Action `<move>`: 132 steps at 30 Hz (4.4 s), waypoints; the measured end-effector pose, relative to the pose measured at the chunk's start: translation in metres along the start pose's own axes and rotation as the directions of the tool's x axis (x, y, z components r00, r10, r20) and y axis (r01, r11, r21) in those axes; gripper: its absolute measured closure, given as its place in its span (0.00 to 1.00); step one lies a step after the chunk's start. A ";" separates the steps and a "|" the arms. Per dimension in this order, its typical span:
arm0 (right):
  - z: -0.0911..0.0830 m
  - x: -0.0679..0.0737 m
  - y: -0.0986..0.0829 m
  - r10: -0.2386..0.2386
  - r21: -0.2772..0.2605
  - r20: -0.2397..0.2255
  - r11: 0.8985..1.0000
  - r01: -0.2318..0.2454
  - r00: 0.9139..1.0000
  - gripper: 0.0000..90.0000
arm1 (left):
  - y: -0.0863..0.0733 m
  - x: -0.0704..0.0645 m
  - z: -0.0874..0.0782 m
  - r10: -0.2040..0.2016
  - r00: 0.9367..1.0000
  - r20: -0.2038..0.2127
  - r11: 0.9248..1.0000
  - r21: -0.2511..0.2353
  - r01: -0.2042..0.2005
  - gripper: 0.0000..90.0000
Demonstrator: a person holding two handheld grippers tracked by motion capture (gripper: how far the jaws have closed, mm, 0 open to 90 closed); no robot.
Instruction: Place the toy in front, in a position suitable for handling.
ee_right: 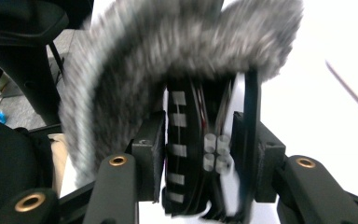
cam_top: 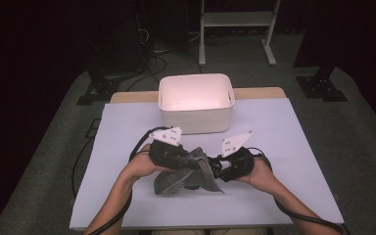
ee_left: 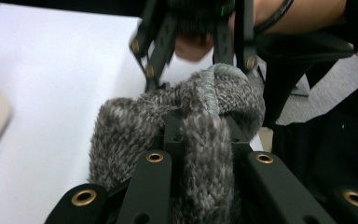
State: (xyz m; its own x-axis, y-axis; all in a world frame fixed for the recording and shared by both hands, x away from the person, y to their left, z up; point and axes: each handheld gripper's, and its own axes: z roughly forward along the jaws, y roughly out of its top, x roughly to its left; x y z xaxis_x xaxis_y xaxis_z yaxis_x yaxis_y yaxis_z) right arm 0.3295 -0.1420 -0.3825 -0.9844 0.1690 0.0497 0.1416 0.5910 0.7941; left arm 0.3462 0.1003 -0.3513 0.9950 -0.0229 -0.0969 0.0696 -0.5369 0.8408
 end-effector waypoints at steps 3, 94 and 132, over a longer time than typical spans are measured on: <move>-0.012 0.001 -0.002 -0.009 0.013 0.015 1.000 0.008 1.000 0.61 | -0.002 0.002 0.012 -0.011 1.000 0.016 1.000 0.022 0.010 0.86; 0.012 -0.016 -0.043 0.050 0.143 0.020 0.988 -0.052 0.999 0.51 | -0.113 0.012 -0.094 -0.261 0.890 -0.374 0.943 0.100 0.319 0.46; 0.027 0.014 -0.054 0.082 0.148 -0.017 0.986 -0.078 0.997 0.33 | -0.104 -0.007 -0.098 -0.236 0.892 -0.385 0.949 0.106 0.296 0.26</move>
State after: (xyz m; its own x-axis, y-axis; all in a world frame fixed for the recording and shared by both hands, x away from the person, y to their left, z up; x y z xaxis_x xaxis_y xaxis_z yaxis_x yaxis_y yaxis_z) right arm 0.3108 -0.1498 -0.4413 -0.9711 0.2036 0.1245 0.2322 0.6861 0.6894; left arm 0.3388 0.2390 -0.3856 0.8991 0.4305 -0.0797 0.3533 -0.6060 0.7127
